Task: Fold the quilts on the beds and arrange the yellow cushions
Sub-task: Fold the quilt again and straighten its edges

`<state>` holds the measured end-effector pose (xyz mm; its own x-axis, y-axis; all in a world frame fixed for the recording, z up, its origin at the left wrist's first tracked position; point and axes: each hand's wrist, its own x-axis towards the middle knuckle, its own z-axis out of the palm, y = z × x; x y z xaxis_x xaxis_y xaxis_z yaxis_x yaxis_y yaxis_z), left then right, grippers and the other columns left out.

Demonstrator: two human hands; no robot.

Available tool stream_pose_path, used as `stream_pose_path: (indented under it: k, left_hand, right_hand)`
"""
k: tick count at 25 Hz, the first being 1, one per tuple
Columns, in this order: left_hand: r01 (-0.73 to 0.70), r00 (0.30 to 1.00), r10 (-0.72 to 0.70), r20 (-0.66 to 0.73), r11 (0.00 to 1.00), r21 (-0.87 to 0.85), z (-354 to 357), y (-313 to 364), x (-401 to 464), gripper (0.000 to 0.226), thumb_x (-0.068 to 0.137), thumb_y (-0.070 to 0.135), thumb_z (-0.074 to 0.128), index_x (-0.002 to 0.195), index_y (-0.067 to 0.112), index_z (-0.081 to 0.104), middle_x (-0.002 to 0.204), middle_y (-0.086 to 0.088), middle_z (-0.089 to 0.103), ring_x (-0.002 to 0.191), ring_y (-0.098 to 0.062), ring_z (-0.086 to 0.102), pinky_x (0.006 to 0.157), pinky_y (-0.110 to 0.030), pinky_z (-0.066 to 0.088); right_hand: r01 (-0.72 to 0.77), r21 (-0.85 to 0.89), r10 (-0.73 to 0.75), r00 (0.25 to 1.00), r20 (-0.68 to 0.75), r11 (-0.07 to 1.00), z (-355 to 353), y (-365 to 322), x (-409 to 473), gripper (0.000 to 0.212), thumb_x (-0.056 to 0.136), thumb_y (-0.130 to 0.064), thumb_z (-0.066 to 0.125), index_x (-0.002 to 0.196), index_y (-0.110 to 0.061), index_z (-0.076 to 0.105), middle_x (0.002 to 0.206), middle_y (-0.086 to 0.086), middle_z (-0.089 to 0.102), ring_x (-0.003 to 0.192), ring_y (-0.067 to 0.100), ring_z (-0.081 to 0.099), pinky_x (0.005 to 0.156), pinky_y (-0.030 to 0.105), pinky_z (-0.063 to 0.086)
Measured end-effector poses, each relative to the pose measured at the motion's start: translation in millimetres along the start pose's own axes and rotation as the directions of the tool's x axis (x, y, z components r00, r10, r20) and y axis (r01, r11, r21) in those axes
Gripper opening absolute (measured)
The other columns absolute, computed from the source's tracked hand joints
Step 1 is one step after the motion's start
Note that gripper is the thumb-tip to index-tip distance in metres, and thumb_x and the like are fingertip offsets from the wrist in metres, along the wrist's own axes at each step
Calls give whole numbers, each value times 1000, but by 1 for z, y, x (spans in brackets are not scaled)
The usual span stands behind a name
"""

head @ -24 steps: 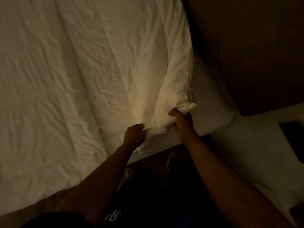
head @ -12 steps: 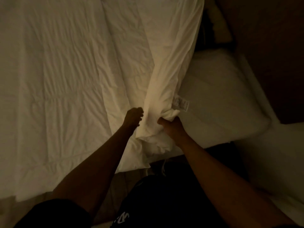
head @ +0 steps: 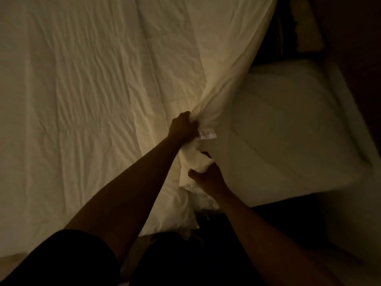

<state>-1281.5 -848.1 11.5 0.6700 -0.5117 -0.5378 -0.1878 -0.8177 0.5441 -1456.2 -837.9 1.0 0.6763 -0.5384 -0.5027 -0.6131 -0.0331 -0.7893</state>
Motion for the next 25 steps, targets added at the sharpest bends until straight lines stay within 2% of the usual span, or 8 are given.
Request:
stream_pose_path:
  k: [3,6,8,10,13,15,19,25]
  left_hand:
    - [85,995,-93,-40,982,-170,-36,-51,3,42,85,33,57,122,13,61,118,-12,66,106,-31,64,95,-47,53]
    - [76,991,-115,-72,908,-411,-76,-103,-23,21,87,15,61,108,13,65,100,-7,70,96,-27,67,84,-39,57]
    - [72,991,-124,-52,819,-569,-103,-140,-47,17,89,5,60,105,7,66,95,-10,70,94,-29,69,76,-35,56]
    - [129,987,-158,23,707,-696,-129,-177,-69,25,90,1,60,114,0,66,103,-20,69,97,-36,67,73,-38,56]
    - [187,979,-180,100,570,-800,-171,-240,-105,28,94,3,56,121,-1,63,110,-23,67,97,-36,66,72,-37,55]
    - [172,980,-179,91,520,-837,-196,-280,-133,25,94,2,57,117,0,65,106,-20,69,92,-32,68,70,-33,57]
    - [152,973,-230,36,513,-845,-232,-345,-183,19,93,-2,55,97,9,71,86,-11,73,77,-23,72,65,-28,59]
    - [121,943,-321,-85,569,-813,-268,-391,-221,14,97,5,56,102,5,69,79,-10,72,68,-17,72,57,-24,57]
  right_hand:
    - [-16,79,17,1000,-7,997,18,-16,-2,72,73,-9,77,138,-16,46,120,-14,52,104,-1,52,81,-6,35]
    - [41,89,-45,998,39,995,55,-48,-13,76,63,-19,73,135,-26,51,127,-8,60,116,6,56,103,26,46]
    - [96,78,-101,993,60,992,86,-71,-24,72,59,-23,69,131,-22,57,124,-2,64,116,13,59,103,35,47]
    - [131,38,-132,990,42,991,118,-96,-41,67,59,-25,68,125,-13,61,118,3,67,110,15,62,98,29,49]
    - [174,-56,-166,979,116,983,173,-133,-71,60,68,-16,75,125,-8,59,116,4,66,105,13,60,86,7,43]
    - [206,-93,-182,958,222,974,209,-152,-89,61,73,-15,76,131,-12,56,119,3,65,108,14,60,88,12,44]
    - [314,-138,-228,872,434,939,272,-169,-108,66,80,-21,75,140,-18,48,132,3,60,118,14,57,94,17,41]
    - [433,-114,-287,749,597,894,332,-178,-122,69,79,-24,73,142,-18,44,132,5,61,118,18,59,96,21,44]
